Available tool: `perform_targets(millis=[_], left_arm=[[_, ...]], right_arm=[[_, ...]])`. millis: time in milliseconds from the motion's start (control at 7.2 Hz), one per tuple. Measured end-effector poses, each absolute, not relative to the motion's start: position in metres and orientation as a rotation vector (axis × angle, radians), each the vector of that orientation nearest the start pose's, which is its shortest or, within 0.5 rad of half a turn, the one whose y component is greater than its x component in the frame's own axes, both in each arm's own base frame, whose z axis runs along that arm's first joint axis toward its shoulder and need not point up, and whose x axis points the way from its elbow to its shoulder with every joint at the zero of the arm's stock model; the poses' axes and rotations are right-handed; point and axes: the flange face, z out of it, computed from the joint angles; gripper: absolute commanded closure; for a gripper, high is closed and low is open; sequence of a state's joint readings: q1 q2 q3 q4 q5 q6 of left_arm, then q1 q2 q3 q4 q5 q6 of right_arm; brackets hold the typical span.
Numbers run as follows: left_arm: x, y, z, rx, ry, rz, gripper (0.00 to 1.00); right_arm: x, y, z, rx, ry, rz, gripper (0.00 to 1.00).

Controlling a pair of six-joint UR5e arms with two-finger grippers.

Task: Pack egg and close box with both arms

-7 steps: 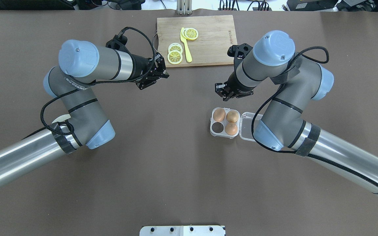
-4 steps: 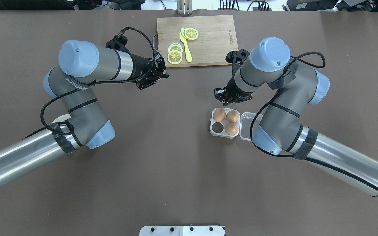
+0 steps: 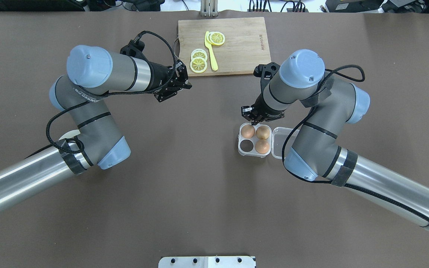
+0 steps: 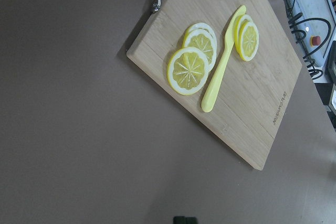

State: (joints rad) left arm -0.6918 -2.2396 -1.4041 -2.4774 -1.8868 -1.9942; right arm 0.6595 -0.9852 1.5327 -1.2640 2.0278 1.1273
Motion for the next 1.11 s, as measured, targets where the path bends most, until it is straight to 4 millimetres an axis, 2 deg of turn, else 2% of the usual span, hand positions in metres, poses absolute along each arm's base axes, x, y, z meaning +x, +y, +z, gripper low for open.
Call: perform_targets(millis=[694, 1111], left_arm=[[0.488, -0.536, 0.226, -0.075, 1.448, -0.698, 1.00], [0.489, -0.536, 0.226, -0.075, 1.446, -0.699, 1.00]], right_arm=[[-0.499, -0.503, 0.293, 0.085, -0.939, 0.010, 1.00], [-0.459, -0.531, 0.272, 0.091, -0.989, 0.044, 1.00]])
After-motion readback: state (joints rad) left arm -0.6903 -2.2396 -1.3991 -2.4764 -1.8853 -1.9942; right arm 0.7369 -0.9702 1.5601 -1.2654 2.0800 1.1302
